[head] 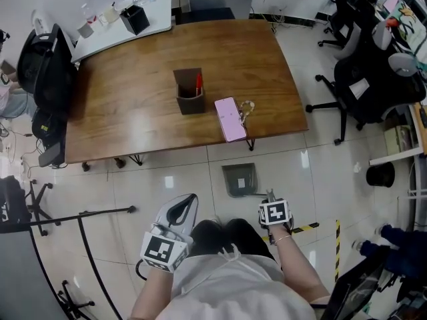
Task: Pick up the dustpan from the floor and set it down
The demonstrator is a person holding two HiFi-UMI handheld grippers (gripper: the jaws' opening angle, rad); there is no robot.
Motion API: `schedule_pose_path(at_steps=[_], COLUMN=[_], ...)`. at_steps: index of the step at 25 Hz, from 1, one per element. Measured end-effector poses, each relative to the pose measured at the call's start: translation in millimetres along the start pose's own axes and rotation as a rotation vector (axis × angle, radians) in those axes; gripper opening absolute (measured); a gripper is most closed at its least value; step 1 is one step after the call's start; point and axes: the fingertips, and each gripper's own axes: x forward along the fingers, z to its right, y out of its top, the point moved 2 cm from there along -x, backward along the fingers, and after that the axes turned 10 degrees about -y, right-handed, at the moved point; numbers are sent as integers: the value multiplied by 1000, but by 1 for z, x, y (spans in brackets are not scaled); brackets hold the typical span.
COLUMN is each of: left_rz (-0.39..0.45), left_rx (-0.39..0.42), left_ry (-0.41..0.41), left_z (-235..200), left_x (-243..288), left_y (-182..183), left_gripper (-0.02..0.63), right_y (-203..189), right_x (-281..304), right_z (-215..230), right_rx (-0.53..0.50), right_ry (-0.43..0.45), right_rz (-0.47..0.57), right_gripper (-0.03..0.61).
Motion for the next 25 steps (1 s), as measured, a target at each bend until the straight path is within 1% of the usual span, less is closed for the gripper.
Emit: schedule_pose_path(at_steps=[4, 7, 9, 12, 14, 17, 19, 22, 25], left_rz=[-6, -4, 1, 22, 39, 37, 42, 89, 140], left_rx=[9, 0, -8, 9, 15, 11, 28, 61, 77], left_ry=[-36, -40, -48, -57, -50, -44, -38, -4, 43], left_z=[11, 21, 30, 41, 49, 75, 98, 133, 177], left_x=[-10, -27, -40, -57, -68, -86, -99, -122, -150], left_y=[14, 35, 47, 59, 56, 39, 30, 26, 23], left_gripper=[15, 14, 14, 14, 14, 14, 14, 14, 15], right_y=[0, 6, 3, -5, -12, -34, -50, -78, -115], right_x=[-23, -66, -101, -150, -174, -206, -226, -248, -268], right_z=[-6, -10, -14, -17, -18, -19, -20, -19, -13], right_rx=[38, 41, 46, 52, 42, 20, 0, -30, -66], right_ry=[36, 69, 105, 139, 150, 170, 194, 226, 234], right_rz=[9, 21, 31, 82, 129, 178, 205, 249, 266], right_gripper=[2, 0, 0, 0, 0, 0, 0, 0, 0])
